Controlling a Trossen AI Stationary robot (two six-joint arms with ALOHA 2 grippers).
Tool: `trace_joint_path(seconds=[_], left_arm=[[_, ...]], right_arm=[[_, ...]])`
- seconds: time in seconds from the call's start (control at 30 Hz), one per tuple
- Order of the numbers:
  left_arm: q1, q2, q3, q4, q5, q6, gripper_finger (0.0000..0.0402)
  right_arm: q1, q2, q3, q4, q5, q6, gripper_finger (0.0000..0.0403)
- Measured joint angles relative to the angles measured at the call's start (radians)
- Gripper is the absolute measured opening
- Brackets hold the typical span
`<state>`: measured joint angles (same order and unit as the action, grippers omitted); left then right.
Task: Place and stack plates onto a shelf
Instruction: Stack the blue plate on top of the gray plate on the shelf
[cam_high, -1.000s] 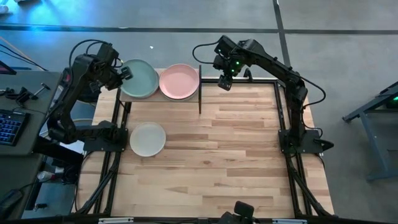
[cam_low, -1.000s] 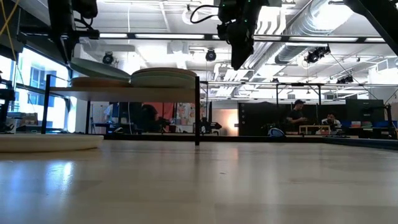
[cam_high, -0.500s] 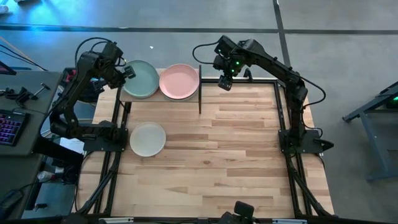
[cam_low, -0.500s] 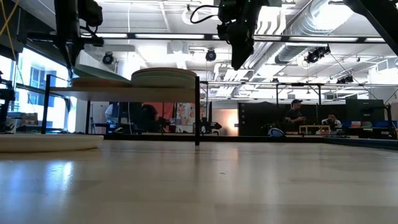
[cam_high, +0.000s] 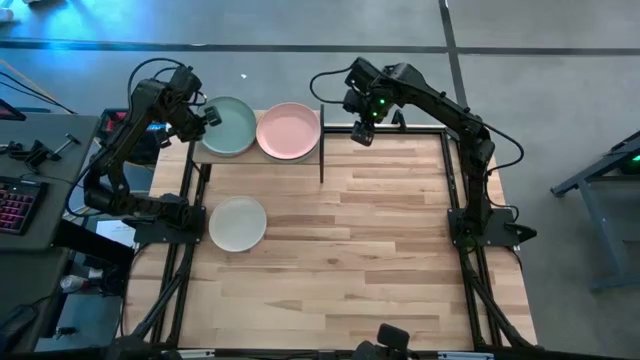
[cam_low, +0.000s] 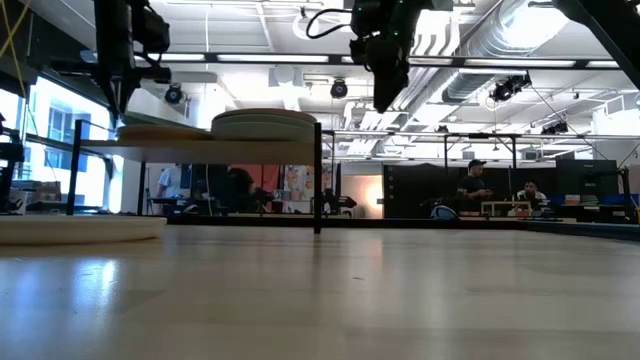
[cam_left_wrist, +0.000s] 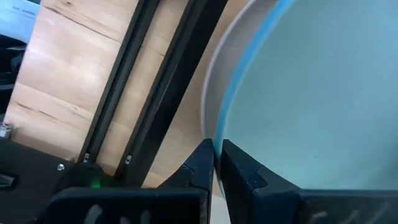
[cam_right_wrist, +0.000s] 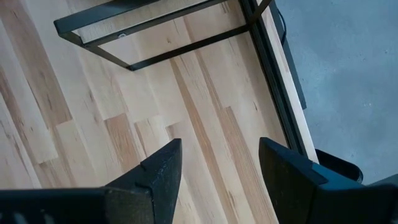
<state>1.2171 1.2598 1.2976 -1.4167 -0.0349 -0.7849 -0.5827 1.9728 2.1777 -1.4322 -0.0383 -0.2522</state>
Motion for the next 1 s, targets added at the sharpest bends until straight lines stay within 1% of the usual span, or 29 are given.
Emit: trace_joint_path(seconds=[0.17, 0.37, 0.5, 0.8, 1.0], left_arm=[[0.000, 0.003, 0.000, 0.002, 0.055, 0.008, 0.0012], [0.000, 0.003, 0.000, 0.002, 0.061, 0.009, 0.0014], [0.000, 0.003, 0.000, -0.001, 0.084, 0.012, 0.0030], [-0.001, 0.003, 0.000, 0.001, 0.092, 0.012, 0.0083], [-0.001, 0.003, 0.000, 0.001, 0.088, 0.029, 0.0091]], right_arm=[[0.000, 0.000, 0.000, -0.009, 0.000, 0.005, 0.0190], [0.000, 0.000, 0.000, -0.008, -0.012, 0.005, 0.0190], [0.000, 0.000, 0.000, -0.001, -0.027, 0.004, 0.0190], [0.000, 0.000, 0.000, 0.004, -0.026, 0.004, 0.0190], [0.000, 0.000, 0.000, 0.004, -0.025, 0.007, 0.0190]])
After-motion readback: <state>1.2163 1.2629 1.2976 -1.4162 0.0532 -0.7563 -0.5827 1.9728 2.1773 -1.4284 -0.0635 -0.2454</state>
